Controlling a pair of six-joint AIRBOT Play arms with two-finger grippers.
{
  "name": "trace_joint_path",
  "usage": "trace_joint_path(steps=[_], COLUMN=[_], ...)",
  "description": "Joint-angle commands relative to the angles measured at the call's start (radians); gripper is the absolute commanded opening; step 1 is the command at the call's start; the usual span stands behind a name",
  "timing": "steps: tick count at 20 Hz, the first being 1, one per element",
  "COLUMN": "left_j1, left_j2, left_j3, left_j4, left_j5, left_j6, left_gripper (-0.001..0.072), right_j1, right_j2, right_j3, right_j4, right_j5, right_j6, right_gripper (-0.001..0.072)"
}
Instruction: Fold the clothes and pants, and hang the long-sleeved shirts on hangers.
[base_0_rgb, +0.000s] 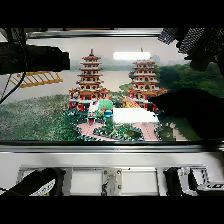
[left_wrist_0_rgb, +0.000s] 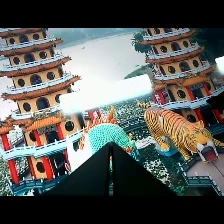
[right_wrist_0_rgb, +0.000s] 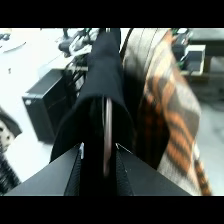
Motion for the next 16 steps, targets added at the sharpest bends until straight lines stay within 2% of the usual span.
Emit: trace_joint_path(steps=[1, 4, 6, 7, 8, 9, 11, 13, 16], left_j1=[-0.001, -0.001, -0.001, 0.0, 0.0, 0.005, 0.039, 0.102, 0.199], left_j2=[0.0, 0.0, 0.0, 0.0, 0.0, 0.0, 0.018, 0.072, 0.153], left_j3=[0.0, 0.0, 0.0, 0.0, 0.0, 0.0, -0.039, -0.143, -0.304], left_j4=[0.002, 0.003, 0.003, 0.005, 0.011, 0.01, -0.004, -0.079, -0.24], left_j5=[0.0, -0.002, -0.002, 0.003, 0.01, 0.012, 0.038, 0.105, 0.179], left_j6=[-0.001, -0.001, 0.003, 0.006, 0.006, 0.006, 0.004, 0.003, 0.006], left_gripper=[0.0009, 0.0009, 0.0009, 0.0009, 0.0009, 0.0009, 0.0009, 0.0009, 0.0008], right_j1=[0.001, 0.001, 0.001, 0.001, 0.005, 0.022, 0.084, 0.17, 0.412], right_j2=[0.029, 0.072, 0.101, 0.093, 0.079, 0.061, 0.011, -0.046, -0.106], right_j3=[0.0, 0.0, 0.0, -0.001, -0.003, -0.005, -0.005, -0.005, -0.005], right_j4=[0.059, 0.164, 0.357, 0.508, 0.654, 0.8, 1.068, 1.224, 1.165], right_j5=[0.101, 0.104, 0.101, 0.101, 0.1, 0.102, 0.158, 0.297, 0.421], right_j6=[0.002, 0.002, 0.002, -0.023, -0.097, -0.203, -0.433, -0.609, -0.679], right_gripper=[0.0228, 0.0227, 0.023, 0.0269, 0.0383, 0.0454, 0.0456, 0.0448, 0.044])
